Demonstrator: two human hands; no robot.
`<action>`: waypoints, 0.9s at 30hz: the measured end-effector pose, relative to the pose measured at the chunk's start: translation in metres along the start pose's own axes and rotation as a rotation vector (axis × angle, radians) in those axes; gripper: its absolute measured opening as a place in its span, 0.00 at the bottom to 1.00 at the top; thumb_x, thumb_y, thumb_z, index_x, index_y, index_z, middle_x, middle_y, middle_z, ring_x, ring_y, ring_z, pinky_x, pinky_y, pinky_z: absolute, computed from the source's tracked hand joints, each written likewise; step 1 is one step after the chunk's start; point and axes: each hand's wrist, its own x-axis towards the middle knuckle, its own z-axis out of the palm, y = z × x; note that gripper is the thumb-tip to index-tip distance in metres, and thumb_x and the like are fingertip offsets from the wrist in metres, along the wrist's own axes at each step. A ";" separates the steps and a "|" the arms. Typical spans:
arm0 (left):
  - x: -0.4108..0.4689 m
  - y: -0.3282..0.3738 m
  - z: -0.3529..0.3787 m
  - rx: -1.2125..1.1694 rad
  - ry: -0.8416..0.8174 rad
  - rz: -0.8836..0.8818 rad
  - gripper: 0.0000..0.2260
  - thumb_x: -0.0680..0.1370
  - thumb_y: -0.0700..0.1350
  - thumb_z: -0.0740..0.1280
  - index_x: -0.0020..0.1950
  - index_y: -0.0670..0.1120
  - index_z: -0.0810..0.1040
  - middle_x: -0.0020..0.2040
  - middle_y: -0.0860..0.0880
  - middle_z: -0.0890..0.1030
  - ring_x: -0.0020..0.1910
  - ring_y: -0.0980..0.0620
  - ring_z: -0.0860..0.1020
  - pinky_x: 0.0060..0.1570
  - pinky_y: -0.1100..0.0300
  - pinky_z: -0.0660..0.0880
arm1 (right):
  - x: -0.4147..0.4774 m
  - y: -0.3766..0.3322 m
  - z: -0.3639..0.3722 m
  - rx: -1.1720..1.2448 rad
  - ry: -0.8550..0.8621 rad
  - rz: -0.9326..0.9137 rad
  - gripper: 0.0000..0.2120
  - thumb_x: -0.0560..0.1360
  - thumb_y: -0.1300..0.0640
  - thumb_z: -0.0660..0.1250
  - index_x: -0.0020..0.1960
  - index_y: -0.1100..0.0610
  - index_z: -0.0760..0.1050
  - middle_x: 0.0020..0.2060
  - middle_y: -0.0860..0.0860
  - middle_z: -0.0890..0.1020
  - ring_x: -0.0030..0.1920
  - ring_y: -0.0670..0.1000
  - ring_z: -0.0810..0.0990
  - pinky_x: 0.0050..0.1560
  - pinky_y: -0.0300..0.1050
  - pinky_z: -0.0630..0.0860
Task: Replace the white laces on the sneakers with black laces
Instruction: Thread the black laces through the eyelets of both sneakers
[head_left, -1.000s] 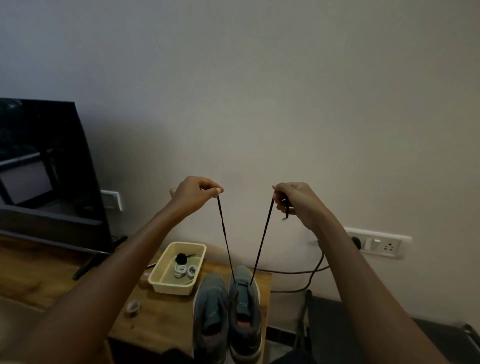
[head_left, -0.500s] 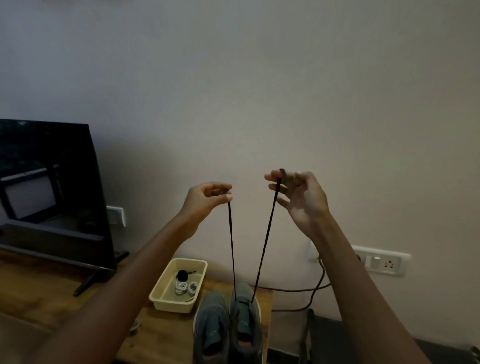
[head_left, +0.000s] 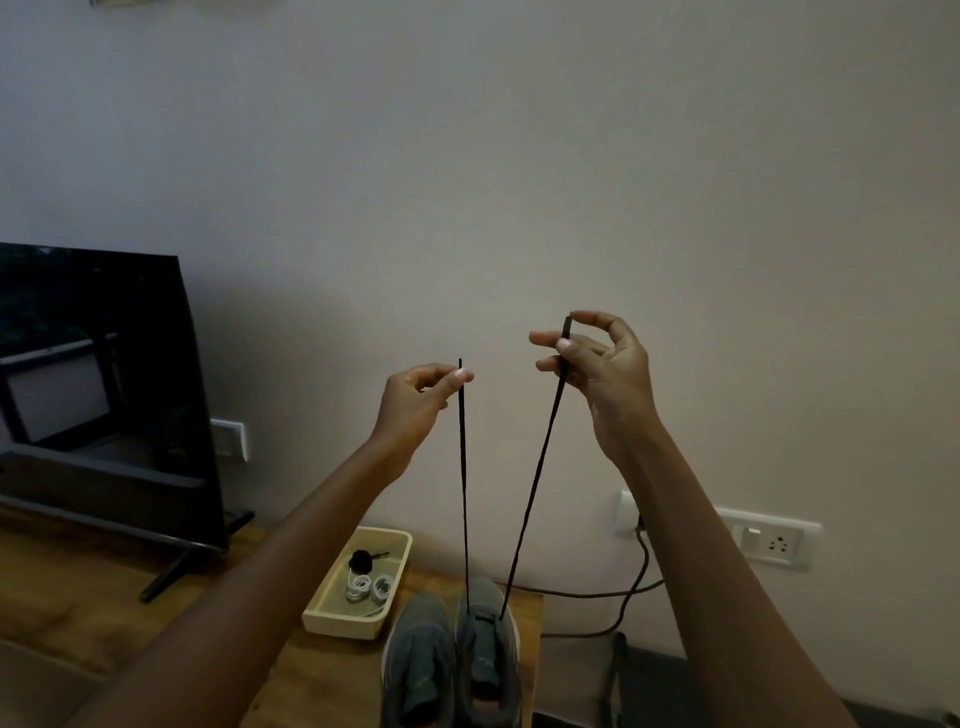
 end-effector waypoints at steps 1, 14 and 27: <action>0.002 0.001 0.000 0.000 0.003 0.004 0.03 0.77 0.43 0.68 0.45 0.48 0.82 0.43 0.55 0.80 0.41 0.60 0.75 0.35 0.76 0.71 | 0.002 0.000 0.000 -0.002 -0.002 0.001 0.11 0.77 0.69 0.62 0.56 0.58 0.69 0.43 0.53 0.85 0.37 0.51 0.82 0.47 0.42 0.78; 0.025 -0.078 0.005 0.004 -0.034 -0.160 0.06 0.80 0.41 0.62 0.48 0.41 0.79 0.41 0.49 0.82 0.38 0.56 0.80 0.38 0.71 0.73 | 0.015 0.116 -0.013 -0.226 0.043 0.120 0.13 0.73 0.76 0.59 0.39 0.59 0.67 0.37 0.56 0.83 0.33 0.51 0.81 0.43 0.43 0.79; -0.054 -0.312 0.038 1.013 -0.281 -0.400 0.09 0.77 0.55 0.64 0.49 0.56 0.83 0.51 0.57 0.82 0.55 0.56 0.76 0.58 0.54 0.55 | -0.104 0.362 -0.042 -1.018 0.020 0.711 0.07 0.73 0.56 0.67 0.47 0.55 0.82 0.44 0.52 0.84 0.51 0.55 0.80 0.58 0.51 0.73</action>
